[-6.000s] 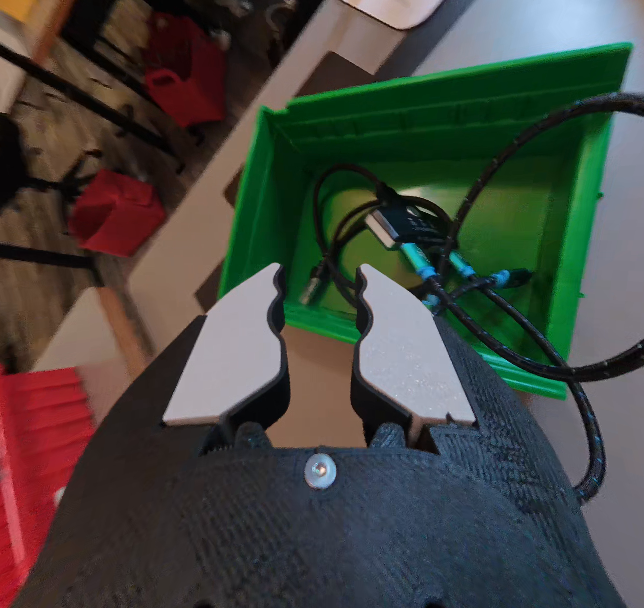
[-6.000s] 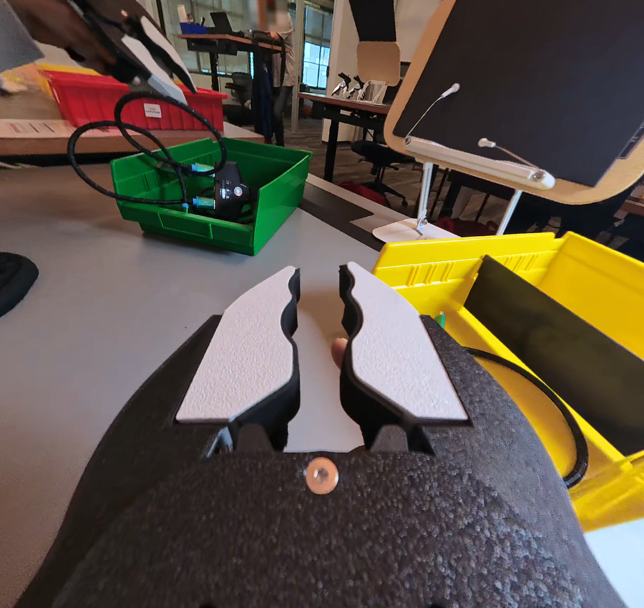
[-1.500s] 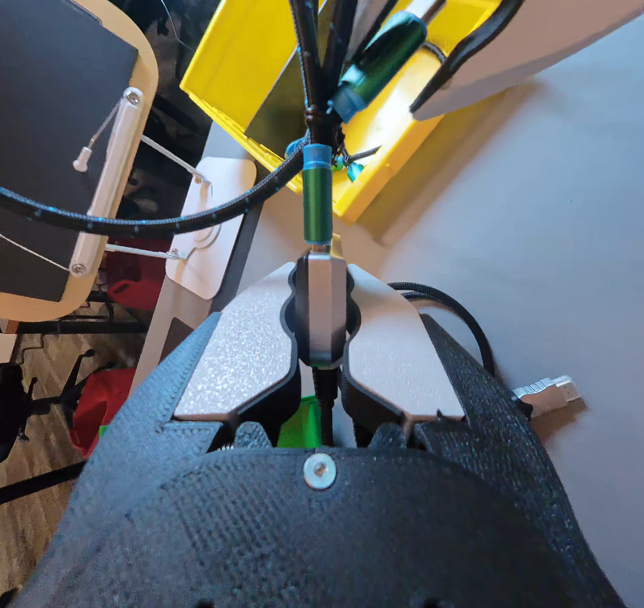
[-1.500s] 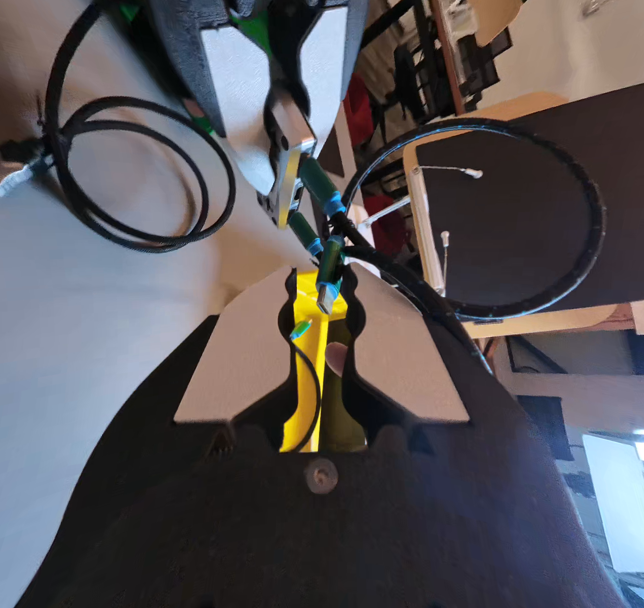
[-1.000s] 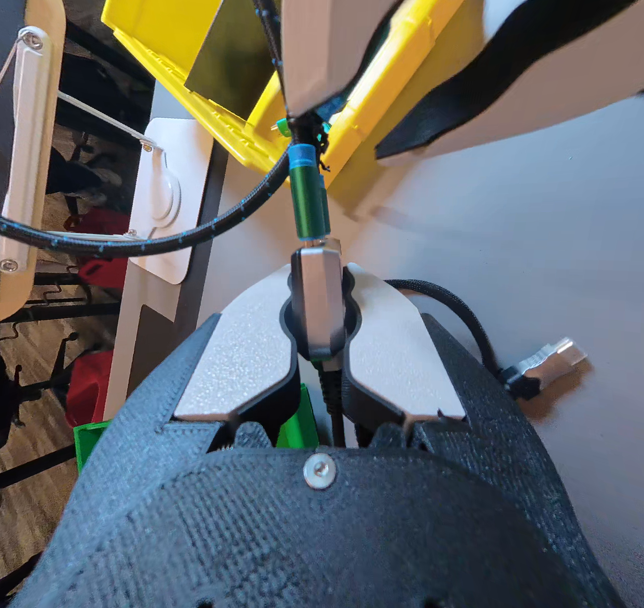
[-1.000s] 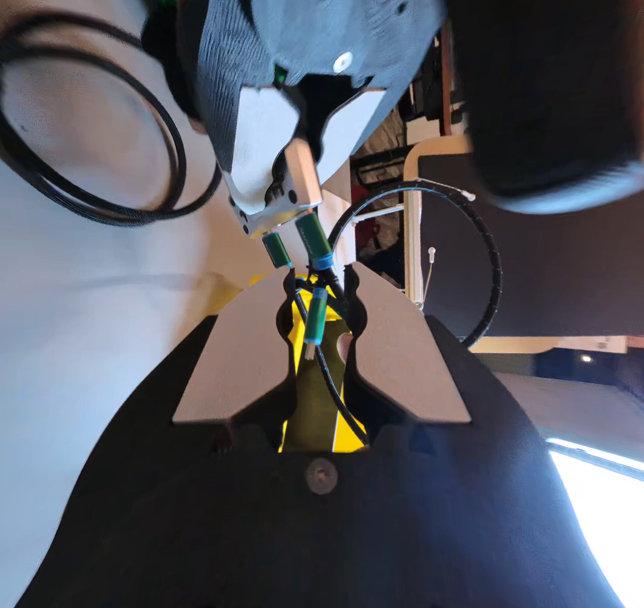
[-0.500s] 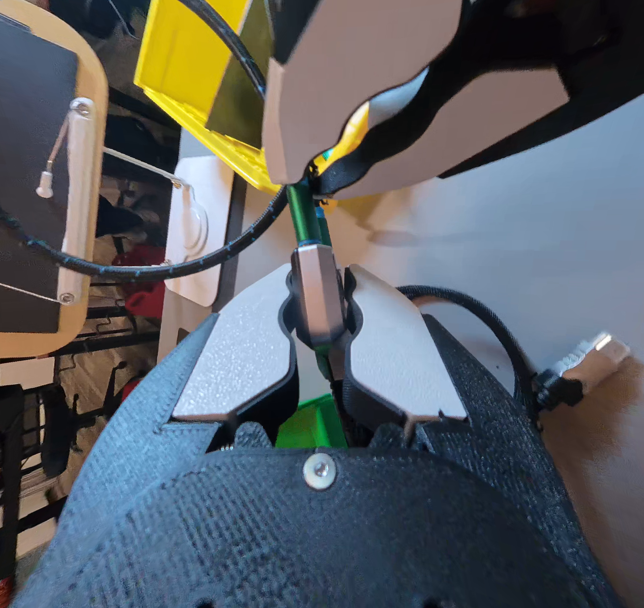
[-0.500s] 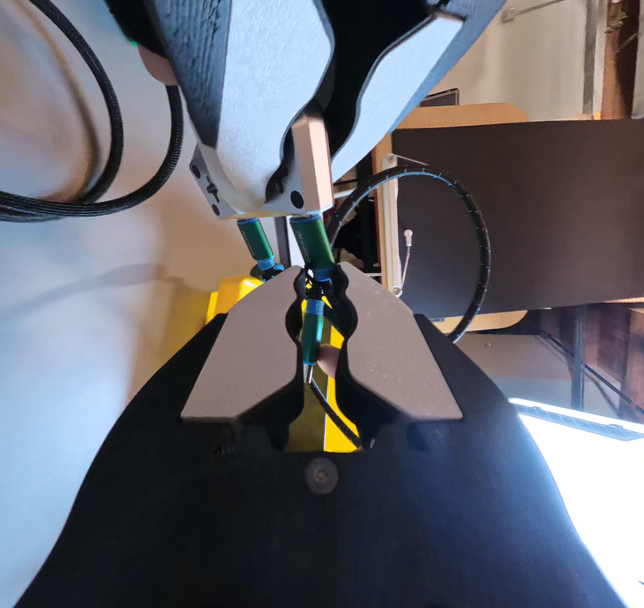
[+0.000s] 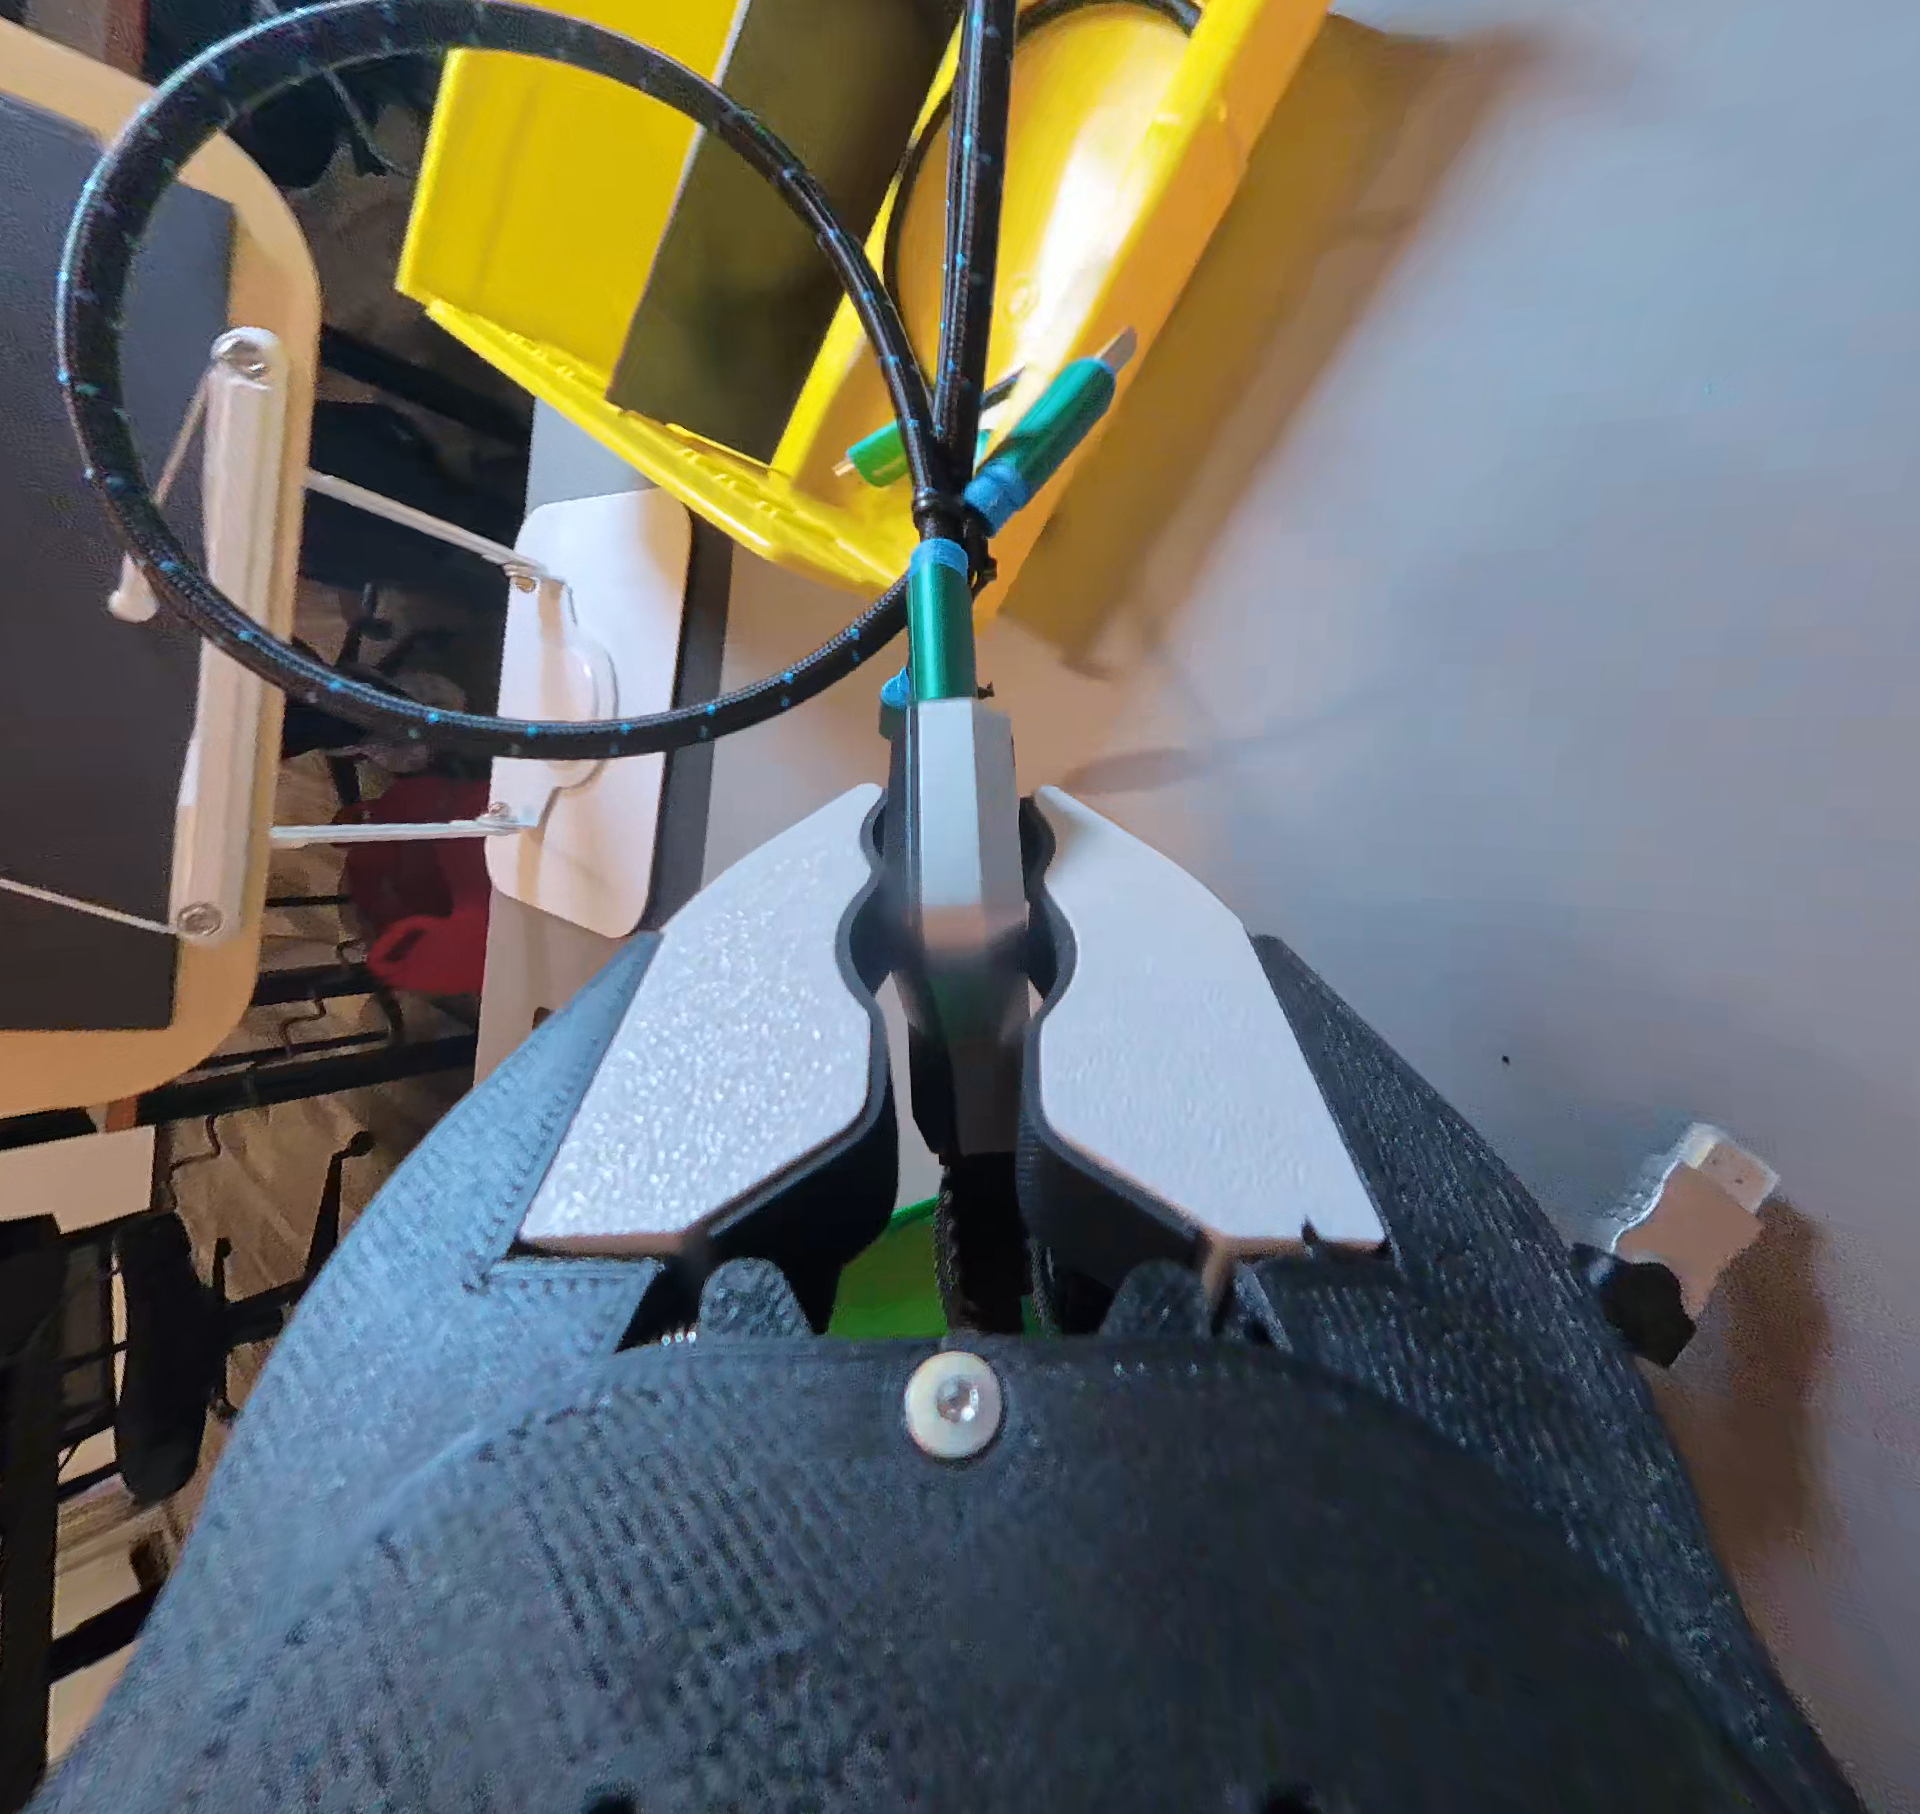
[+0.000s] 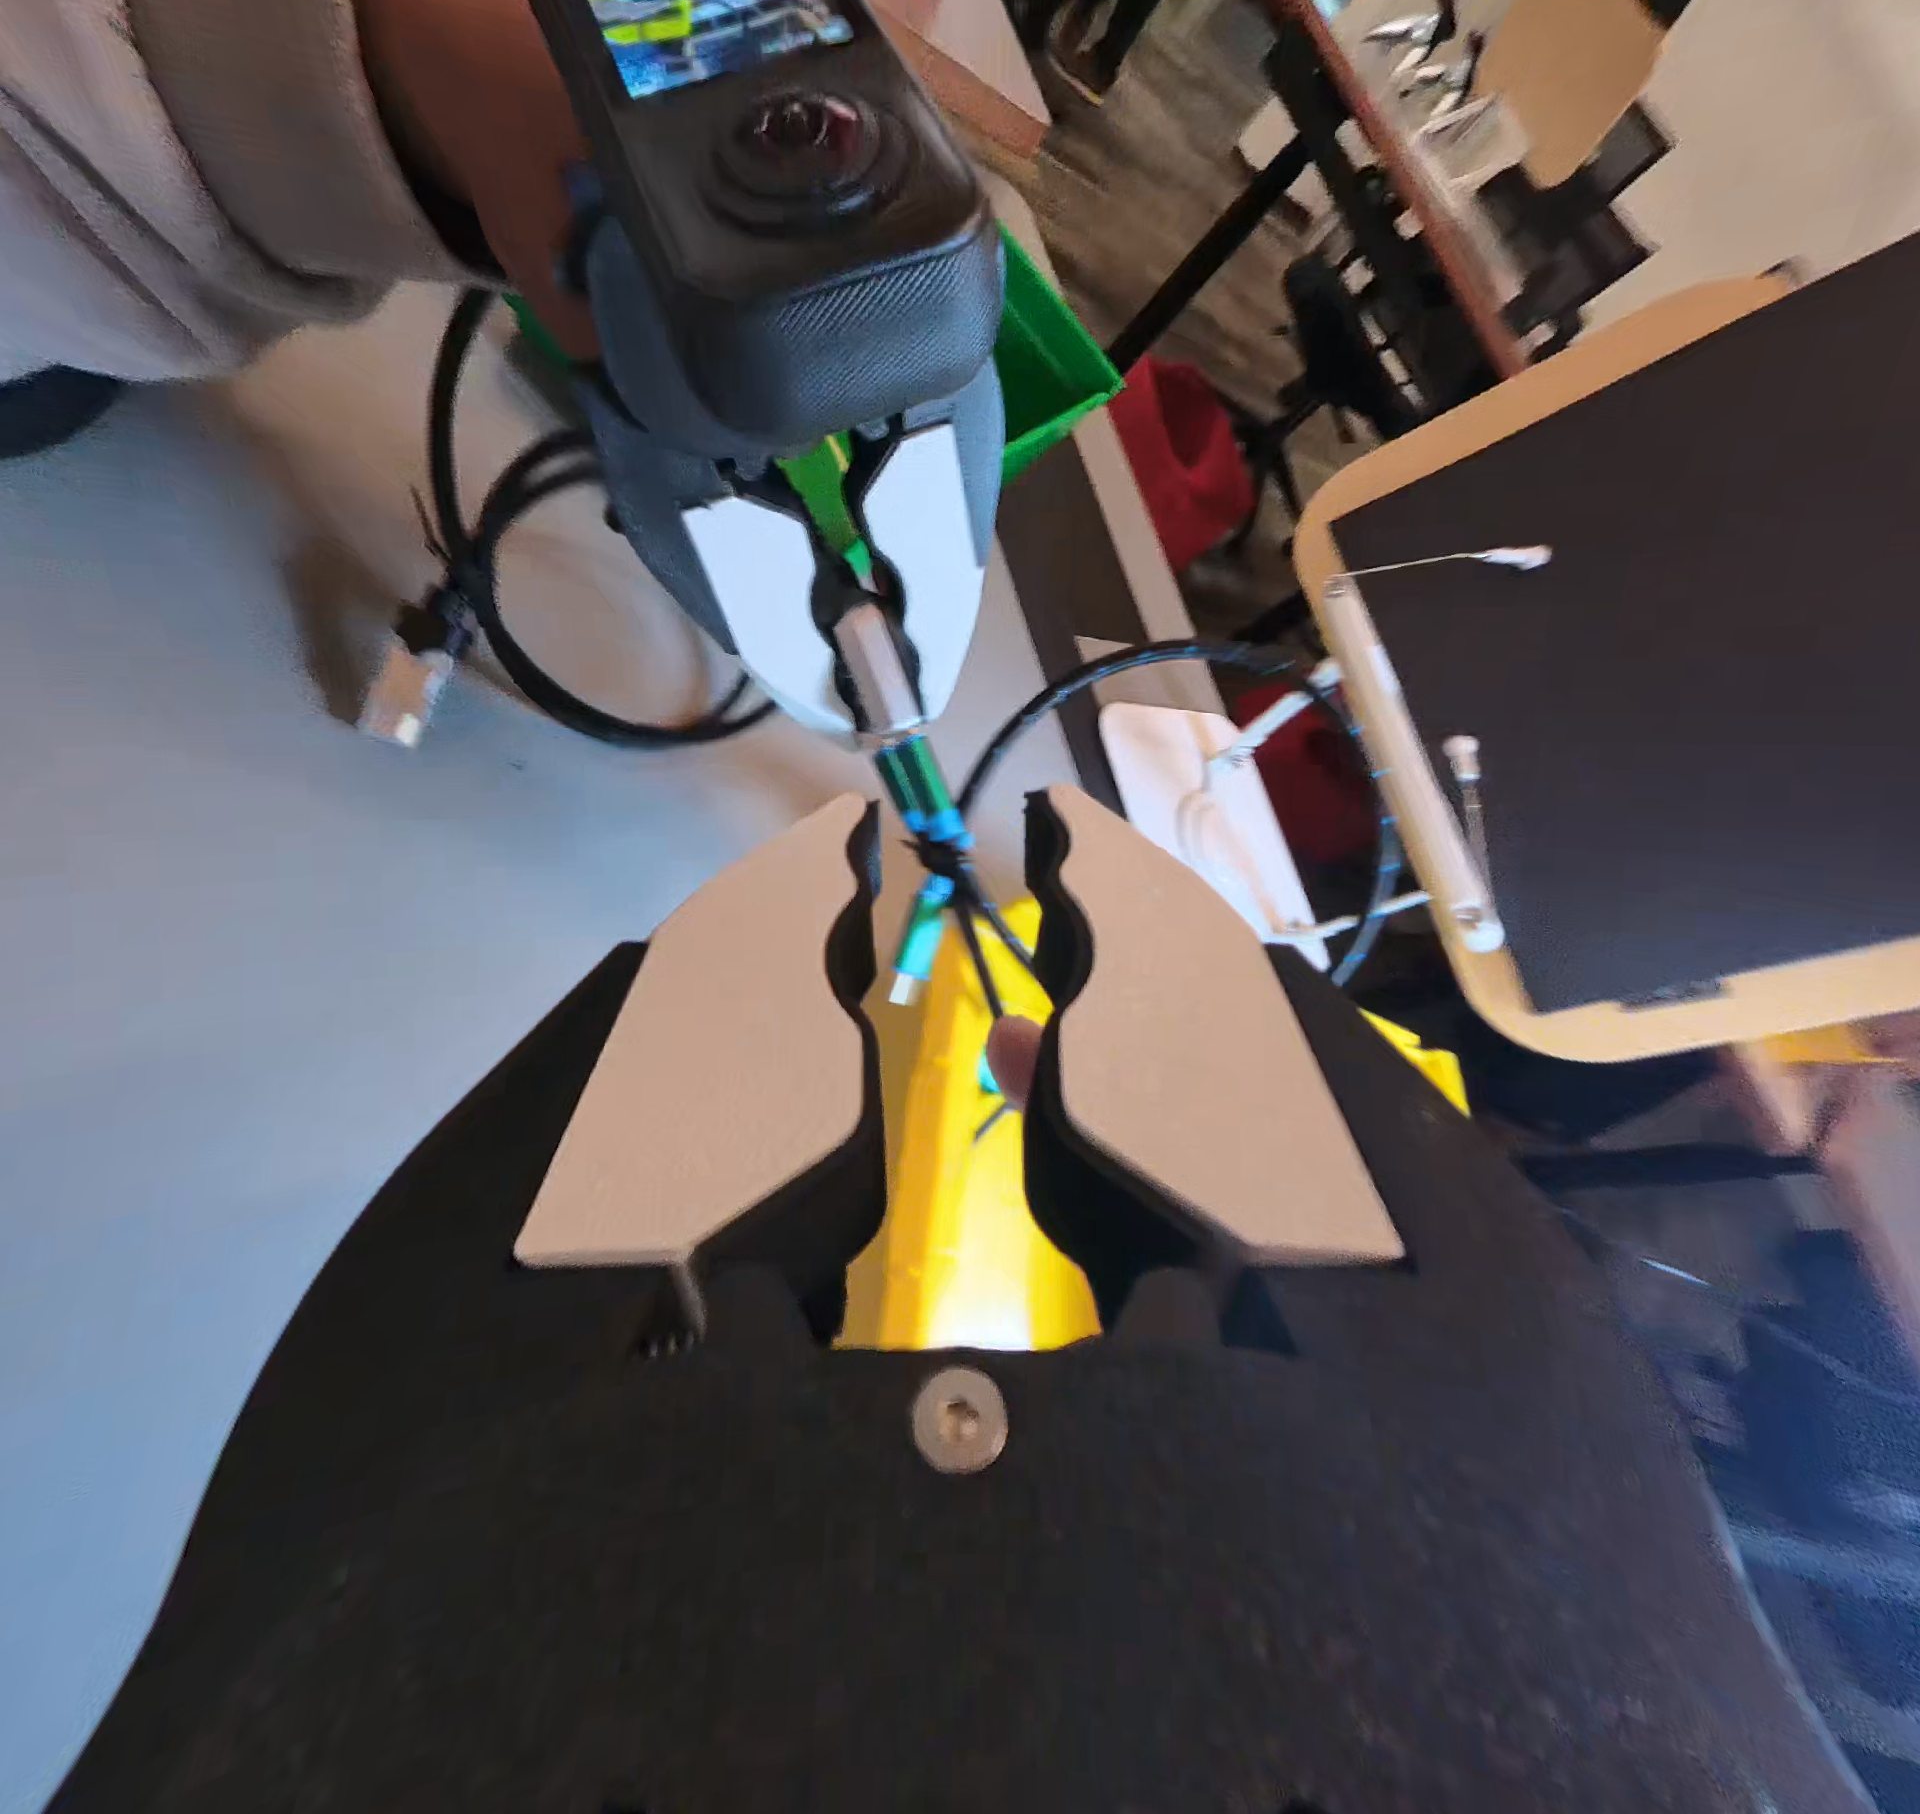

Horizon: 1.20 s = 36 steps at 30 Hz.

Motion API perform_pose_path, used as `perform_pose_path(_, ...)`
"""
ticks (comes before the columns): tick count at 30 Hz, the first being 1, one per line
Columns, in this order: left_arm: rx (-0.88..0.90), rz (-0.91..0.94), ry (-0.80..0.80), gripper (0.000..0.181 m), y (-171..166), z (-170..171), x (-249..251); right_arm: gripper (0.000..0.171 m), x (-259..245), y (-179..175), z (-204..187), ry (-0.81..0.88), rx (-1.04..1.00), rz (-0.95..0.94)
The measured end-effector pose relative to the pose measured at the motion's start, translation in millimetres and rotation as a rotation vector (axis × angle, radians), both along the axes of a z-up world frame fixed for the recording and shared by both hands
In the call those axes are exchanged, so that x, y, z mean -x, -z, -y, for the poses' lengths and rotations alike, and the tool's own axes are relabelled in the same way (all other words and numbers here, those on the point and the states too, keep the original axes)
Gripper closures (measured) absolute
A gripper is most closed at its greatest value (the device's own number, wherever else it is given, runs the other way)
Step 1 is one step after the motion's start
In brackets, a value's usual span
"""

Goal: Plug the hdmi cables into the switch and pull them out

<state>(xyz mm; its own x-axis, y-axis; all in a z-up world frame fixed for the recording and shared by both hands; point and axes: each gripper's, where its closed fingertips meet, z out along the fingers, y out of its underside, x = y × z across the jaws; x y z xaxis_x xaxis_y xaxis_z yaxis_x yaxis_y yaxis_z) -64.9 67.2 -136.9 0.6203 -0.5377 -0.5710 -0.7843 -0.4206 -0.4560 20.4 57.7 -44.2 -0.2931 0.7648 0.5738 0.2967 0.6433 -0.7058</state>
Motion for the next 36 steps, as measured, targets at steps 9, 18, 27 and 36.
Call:
perform_pose_path(9, 0.031, -0.049, 0.204, 0.16, 0.2, 15.3, -45.5, 0.143, 31.3, 88.8, -11.1, -0.039, -0.301, 0.205)
perform_pose_path(18, -0.01, -0.06, 0.186, 0.158, -9.2, 12.0, -40.9, 0.159, 32.6, 81.6, -10.2, -0.09, -0.242, 0.168)
perform_pose_path(27, -0.21, 0.078, -0.051, 0.159, -72.5, 31.9, 48.2, 0.159, -36.4, 4.6, -124.6, 0.242, -0.072, -0.068)
perform_pose_path(36, -0.453, 0.106, -0.18, 0.159, -122.6, 39.6, 77.8, 0.159, 3.0, 0.1, -130.5, 0.376, -0.04, -0.221)
